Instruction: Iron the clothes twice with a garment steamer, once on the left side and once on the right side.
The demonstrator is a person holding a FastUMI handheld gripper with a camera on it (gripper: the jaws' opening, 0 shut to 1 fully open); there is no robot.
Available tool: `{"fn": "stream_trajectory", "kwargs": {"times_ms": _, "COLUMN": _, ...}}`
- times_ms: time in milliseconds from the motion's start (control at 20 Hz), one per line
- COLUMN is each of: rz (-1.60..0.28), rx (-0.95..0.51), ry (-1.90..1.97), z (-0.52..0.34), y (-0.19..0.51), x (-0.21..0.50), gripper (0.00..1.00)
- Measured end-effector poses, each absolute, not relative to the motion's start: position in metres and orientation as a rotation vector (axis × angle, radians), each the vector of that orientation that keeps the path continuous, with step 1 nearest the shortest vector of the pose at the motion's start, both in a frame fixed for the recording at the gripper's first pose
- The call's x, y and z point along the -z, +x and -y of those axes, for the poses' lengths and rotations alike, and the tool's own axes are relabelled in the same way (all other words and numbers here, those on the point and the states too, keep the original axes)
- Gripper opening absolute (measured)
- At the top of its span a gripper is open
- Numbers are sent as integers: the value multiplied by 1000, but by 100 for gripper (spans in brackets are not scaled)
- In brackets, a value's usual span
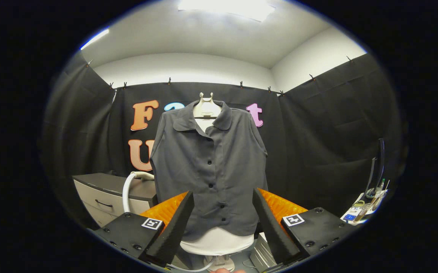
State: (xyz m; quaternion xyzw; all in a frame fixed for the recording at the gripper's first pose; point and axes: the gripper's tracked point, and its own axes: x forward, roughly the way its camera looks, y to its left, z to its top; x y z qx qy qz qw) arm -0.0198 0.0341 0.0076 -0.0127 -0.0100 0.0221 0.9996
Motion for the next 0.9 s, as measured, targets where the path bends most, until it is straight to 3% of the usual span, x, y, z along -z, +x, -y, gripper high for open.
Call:
{"fn": "stream_trajectory", "kwargs": {"times_ms": 450, "rz": -24, "rx": -12, "ry": 2, "z": -42, "y": -20, "x": 3, "gripper": 99}}
{"fn": "stream_trajectory", "kwargs": {"times_ms": 900, "rz": -44, "rx": -127, "ry": -41, "z": -127, "y": 15, "x": -33, "gripper": 99}}
